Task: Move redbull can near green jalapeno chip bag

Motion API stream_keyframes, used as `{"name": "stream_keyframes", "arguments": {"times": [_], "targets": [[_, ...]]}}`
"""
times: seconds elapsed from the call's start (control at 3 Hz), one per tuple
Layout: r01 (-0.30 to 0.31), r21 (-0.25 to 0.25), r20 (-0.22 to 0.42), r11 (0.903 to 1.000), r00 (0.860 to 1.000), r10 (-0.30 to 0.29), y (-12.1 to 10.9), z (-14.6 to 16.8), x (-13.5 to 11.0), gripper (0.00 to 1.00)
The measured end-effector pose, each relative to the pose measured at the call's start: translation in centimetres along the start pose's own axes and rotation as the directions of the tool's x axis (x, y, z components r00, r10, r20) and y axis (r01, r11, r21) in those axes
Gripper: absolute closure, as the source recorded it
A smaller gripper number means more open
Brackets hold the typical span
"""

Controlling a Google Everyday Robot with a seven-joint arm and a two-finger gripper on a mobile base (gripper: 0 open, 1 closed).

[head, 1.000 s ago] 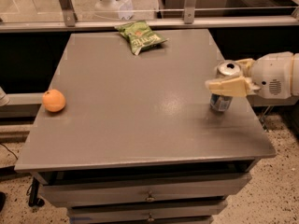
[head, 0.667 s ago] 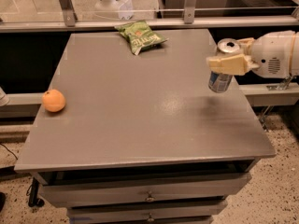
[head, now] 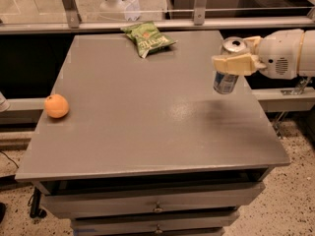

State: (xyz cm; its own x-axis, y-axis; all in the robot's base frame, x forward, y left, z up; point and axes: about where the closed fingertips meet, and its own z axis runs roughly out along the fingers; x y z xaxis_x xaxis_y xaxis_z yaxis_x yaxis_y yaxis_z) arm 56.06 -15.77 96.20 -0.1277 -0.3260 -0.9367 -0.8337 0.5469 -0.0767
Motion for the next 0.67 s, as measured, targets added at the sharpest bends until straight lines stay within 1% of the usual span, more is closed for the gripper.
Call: {"name": "stream_keyframes", "arguments": {"times": [0.33, 0.67], "targets": [[0.024, -0.026, 0.063, 0.9994, 0.998, -0.023, -1.0, 3.9, -2.0, 1.00], [0.051, -0.039, 0.099, 0.9979, 0.994, -0.047, -3.3, 9.2, -4.2, 1.00]]}}
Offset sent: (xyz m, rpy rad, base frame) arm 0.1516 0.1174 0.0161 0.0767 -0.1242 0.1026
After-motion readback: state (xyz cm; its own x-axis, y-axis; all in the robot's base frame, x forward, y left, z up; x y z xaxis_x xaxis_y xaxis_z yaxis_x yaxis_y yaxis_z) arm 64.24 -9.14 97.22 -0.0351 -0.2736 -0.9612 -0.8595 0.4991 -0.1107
